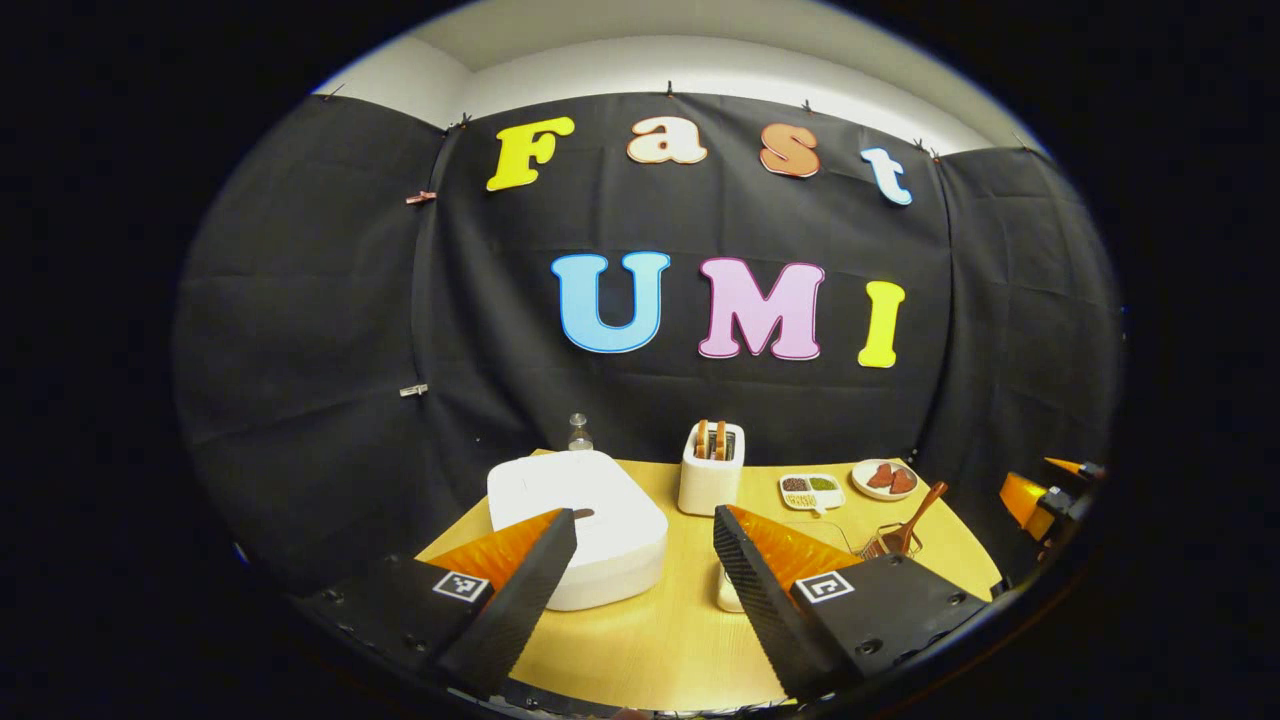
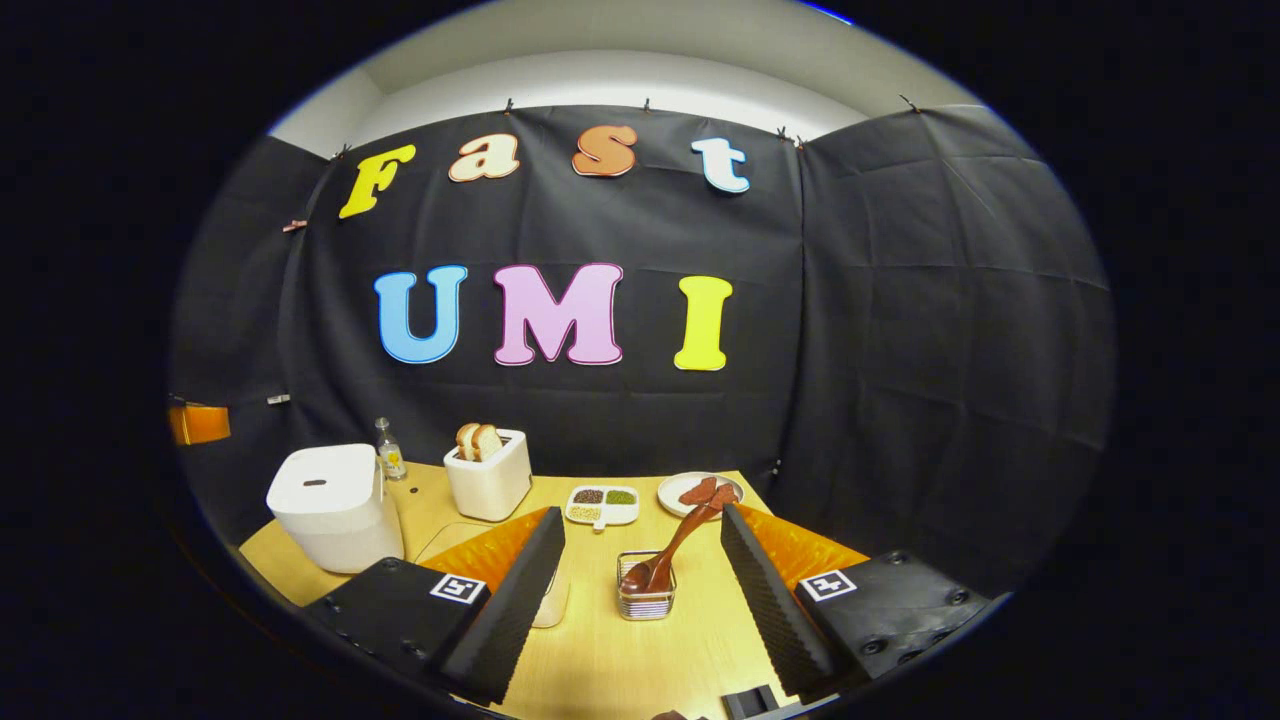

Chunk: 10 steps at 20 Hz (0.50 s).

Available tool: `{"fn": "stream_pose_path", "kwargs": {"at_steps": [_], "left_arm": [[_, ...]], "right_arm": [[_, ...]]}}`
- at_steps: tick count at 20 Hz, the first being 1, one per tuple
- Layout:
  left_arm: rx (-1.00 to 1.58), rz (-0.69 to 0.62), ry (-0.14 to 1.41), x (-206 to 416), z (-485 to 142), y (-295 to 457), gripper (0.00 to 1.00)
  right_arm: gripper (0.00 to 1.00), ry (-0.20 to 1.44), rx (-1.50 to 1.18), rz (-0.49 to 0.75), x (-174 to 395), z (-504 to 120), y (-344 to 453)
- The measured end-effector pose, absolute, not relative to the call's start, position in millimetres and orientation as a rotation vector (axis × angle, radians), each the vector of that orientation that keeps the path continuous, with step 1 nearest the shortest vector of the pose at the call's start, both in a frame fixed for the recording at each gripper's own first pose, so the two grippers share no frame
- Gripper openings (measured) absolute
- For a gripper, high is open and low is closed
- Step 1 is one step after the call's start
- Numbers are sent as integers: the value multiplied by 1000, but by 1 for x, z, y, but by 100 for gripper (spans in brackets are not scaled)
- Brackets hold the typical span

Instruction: Close the left gripper, press the button to open the rice cooker; take a wooden spoon from the chopstick holder with the right hand, scoop a spoonful of rice and pour it into the rice cooker, then put the wooden spoon back into the chopstick holder.

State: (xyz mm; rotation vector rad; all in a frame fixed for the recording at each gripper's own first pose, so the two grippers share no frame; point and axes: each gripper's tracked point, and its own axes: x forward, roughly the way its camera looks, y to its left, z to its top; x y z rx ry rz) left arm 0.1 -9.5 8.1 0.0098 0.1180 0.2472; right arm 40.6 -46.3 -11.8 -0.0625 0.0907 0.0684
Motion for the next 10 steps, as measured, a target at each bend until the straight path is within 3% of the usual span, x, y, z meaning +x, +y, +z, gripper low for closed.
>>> {"fn": "stream_pose_path", "kwargs": {"at_steps": [10], "left_arm": [[53, 201, 117, -17, 7, -6, 95]], "right_arm": [[98, 69, -43, 78, 18, -6, -28]]}}
